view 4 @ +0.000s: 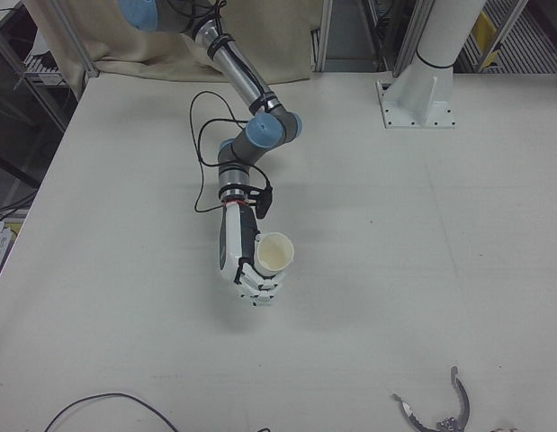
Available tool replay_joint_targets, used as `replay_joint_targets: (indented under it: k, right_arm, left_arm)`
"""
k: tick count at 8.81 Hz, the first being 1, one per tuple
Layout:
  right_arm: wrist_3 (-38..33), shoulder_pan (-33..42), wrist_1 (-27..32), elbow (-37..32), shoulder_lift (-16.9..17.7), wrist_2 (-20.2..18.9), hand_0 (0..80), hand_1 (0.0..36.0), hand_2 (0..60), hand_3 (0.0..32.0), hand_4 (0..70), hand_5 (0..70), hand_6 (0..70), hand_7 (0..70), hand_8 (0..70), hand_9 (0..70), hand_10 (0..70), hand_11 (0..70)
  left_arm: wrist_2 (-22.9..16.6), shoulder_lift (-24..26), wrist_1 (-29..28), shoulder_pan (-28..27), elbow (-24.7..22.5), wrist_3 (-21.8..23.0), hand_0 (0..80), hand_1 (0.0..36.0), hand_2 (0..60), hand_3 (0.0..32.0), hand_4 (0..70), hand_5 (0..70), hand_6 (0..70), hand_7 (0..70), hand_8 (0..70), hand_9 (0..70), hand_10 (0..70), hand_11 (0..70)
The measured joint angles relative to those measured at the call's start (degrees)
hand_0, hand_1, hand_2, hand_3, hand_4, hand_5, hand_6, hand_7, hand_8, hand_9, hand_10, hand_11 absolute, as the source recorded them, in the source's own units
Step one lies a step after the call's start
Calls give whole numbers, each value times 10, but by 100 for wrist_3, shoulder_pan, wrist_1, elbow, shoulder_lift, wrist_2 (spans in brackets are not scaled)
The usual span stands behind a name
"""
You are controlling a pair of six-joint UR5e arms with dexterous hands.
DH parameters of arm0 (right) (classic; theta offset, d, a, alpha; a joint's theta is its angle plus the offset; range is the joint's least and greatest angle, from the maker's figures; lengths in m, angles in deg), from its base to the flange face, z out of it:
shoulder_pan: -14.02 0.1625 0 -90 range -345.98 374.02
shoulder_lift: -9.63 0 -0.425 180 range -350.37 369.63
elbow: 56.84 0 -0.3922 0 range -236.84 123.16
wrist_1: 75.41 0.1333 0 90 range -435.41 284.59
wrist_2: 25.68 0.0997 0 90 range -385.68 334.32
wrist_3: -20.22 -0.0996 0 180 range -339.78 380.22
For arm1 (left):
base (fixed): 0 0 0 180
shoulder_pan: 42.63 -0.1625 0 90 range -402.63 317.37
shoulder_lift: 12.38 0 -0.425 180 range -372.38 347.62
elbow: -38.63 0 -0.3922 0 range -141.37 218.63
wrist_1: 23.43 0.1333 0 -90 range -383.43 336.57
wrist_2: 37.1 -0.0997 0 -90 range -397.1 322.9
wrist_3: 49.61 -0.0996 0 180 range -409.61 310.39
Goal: Pour water
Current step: 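Lift the white paper cup off the table with the right hand, then move the right hand's cup over the left hand's cup and tilt it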
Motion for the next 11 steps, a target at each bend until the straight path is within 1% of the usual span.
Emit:
replay_joint_targets:
  k: [1,2,4,5,6,8,9,10,11]
  right_arm:
    - [85,207,-256,276,1,-131,539,333,600,0,285,700,442,426,435,565,205,321]
    - [175,356,-383,438,-3,-240,540,334,600,0,284,700,437,421,429,556,199,312]
    - [365,493,-473,689,-8,-354,553,340,600,0,286,700,433,418,419,543,192,303]
    - [474,579,-499,826,-8,-443,554,340,600,0,289,700,434,418,418,542,192,303]
    - [655,723,-541,994,-16,-658,554,346,600,0,297,700,436,417,416,538,190,300]
    - [1362,934,-732,1543,-81,-1068,562,360,600,0,306,700,439,400,416,533,178,285]
    - [1750,939,-876,1792,-202,-1156,591,360,600,0,314,700,449,406,420,536,179,289]
    - [2117,890,-1011,1940,-394,-1264,608,360,600,0,321,700,459,419,420,535,179,293]
    - [2634,749,-1139,2073,-682,-1443,603,360,600,0,319,700,456,411,414,527,181,295]
  left_arm:
    - [-42,32,125,-164,-229,-30,456,124,571,0,700,700,173,239,34,45,75,108]
    - [-64,135,309,-399,-466,-79,454,121,565,0,700,700,171,235,34,43,77,110]
    - [-76,608,820,-1049,-927,-335,452,118,557,0,700,700,169,229,34,44,77,110]
    - [-78,998,1155,-1384,-1090,-455,454,118,554,0,700,700,170,229,34,43,76,109]
    - [-79,1484,1514,-1730,-1174,-522,455,116,545,0,700,700,170,230,34,44,76,109]
    - [-79,2315,2082,-2299,-1217,-585,457,119,550,0,700,700,171,231,34,44,76,110]
    - [-79,2591,2231,-2519,-1223,-663,456,123,557,0,700,700,171,230,35,44,76,110]
    - [-79,2786,2316,-2723,-1226,-764,457,123,556,0,700,700,170,228,35,43,76,110]
    - [-79,2961,2368,-2940,-1233,-884,457,121,544,0,700,700,171,224,35,43,77,110]
